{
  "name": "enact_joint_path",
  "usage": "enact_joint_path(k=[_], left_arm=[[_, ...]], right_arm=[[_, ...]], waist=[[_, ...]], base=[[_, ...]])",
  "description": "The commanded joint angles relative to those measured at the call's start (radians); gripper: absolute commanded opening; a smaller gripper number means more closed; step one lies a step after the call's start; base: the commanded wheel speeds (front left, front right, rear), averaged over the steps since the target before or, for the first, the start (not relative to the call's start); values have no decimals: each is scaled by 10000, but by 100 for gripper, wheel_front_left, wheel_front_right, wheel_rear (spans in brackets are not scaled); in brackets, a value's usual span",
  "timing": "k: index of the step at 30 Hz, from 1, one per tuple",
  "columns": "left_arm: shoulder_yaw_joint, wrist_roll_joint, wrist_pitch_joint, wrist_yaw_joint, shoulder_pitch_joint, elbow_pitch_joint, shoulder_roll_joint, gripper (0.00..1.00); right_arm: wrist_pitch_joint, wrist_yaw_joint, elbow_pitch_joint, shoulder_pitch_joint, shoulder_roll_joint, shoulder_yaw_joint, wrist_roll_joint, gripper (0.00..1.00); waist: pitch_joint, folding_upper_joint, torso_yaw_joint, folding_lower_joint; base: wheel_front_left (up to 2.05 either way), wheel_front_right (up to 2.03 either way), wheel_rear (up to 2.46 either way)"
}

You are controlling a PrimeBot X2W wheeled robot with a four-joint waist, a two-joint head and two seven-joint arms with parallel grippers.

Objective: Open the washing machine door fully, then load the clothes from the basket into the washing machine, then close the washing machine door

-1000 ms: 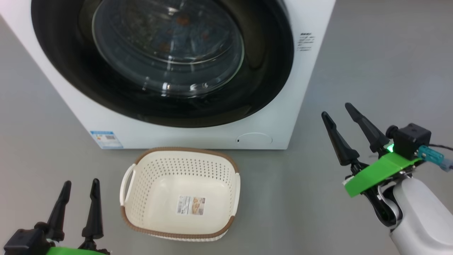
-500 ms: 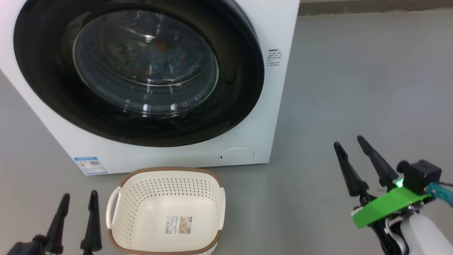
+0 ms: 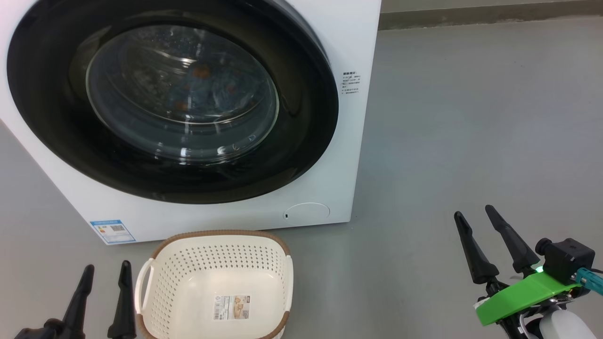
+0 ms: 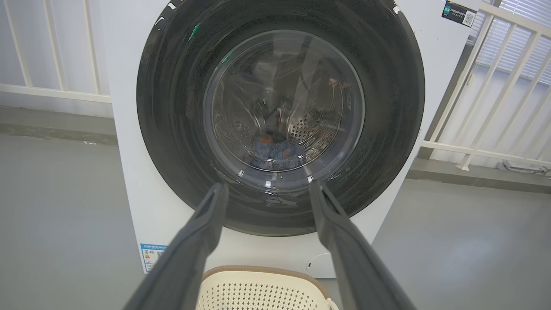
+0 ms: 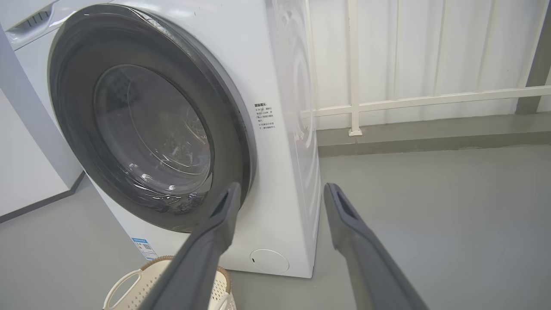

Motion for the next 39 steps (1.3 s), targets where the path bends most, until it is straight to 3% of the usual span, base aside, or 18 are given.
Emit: enact_joint_path(k=[1,39], left_arm=[[326,71,-92,-31,-166,-283,167,100],[340,302,-92,-31,-186,-126,128,100]], right_arm=[[-48,-27,-293,-37,-71,137,-118,100],[-48,-27,-387,-34,-68,17,-198,100]], waist=[[-4,0,2,0],[2,0,116,0]], base=[[0,0,0],[0,0,0]])
